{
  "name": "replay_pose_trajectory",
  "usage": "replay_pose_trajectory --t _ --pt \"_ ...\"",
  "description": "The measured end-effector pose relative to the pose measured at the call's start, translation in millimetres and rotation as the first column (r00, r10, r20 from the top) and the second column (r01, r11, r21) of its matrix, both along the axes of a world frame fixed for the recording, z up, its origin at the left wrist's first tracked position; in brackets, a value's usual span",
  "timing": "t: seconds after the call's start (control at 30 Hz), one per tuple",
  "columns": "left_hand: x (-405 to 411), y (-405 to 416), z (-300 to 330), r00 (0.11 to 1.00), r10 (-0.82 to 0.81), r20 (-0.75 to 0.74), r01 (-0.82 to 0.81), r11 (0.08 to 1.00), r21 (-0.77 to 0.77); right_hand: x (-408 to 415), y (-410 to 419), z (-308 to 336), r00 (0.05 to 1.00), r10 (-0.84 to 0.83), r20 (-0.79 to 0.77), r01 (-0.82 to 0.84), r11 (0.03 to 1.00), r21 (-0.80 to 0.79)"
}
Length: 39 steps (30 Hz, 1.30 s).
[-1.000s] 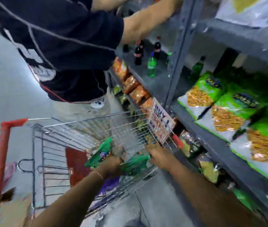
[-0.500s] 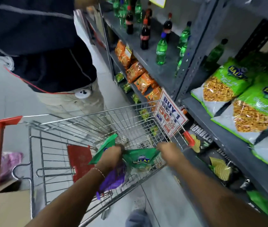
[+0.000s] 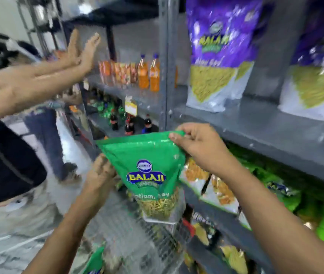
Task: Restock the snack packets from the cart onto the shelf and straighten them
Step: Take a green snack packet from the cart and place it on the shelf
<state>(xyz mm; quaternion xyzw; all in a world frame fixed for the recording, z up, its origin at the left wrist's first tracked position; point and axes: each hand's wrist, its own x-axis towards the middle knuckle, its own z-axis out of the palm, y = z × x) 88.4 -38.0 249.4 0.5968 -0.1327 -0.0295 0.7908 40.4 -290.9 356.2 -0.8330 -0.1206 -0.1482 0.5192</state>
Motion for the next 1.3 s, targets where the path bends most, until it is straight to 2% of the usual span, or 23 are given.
replay_pose_trajectory --t 0.07,0.13,0.17,0.27,0.33,0.47,0.6,0.77,0.9,1.07,1.3 --pt "-18.5 -35.4 23.7 0.986 -0.131 0.107 0.112 0.98 0.167 -11.2 -12.2 58.3 0.991 -0.06 0.124 0.051 0.996 0.072" --pt "-34.0 -68.5 39.5 0.963 -0.239 0.125 0.202 0.947 0.251 -29.3 -31.8 107.3 0.961 -0.153 0.232 0.125 0.984 0.129" --pt "-41.2 -85.2 47.9 0.949 -0.285 0.133 0.244 0.934 0.26 -39.6 -43.7 127.7 0.939 -0.201 0.28 0.163 0.975 0.154" --pt "-53.0 -133.4 84.8 0.929 -0.323 0.18 0.302 0.944 0.133 -84.0 -80.0 158.0 0.902 -0.237 0.362 0.157 0.959 0.236" --pt "-62.1 -172.9 107.6 0.898 -0.372 0.235 0.361 0.928 0.092 -125.4 -105.7 146.3 0.923 -0.24 0.3 0.173 0.957 0.234" --pt "-99.7 -260.0 145.0 0.804 -0.512 0.301 0.512 0.855 0.088 -210.1 -155.0 77.7 0.888 -0.43 0.16 0.414 0.902 0.125" --pt "-151.6 -342.0 165.6 0.727 -0.597 0.338 0.595 0.794 0.123 -260.5 -215.2 47.1 0.753 -0.648 0.114 0.638 0.761 0.117" --pt "-207.3 -440.8 170.0 0.657 -0.703 0.271 0.677 0.709 0.199 -330.6 -282.3 54.0 0.589 -0.797 0.135 0.78 0.604 0.164" --pt "-239.8 -506.1 176.8 0.62 -0.73 0.287 0.681 0.683 0.265 -363.9 -322.0 59.0 0.502 -0.852 0.15 0.82 0.524 0.23" --pt "-275.5 -557.9 179.6 0.611 -0.741 0.279 0.675 0.671 0.305 -394.2 -360.4 55.0 0.452 -0.883 0.128 0.839 0.469 0.274" --pt "-311.6 -593.7 169.4 0.58 -0.775 0.25 0.729 0.631 0.267 -422.4 -390.7 38.0 0.414 -0.9 0.134 0.847 0.435 0.305"
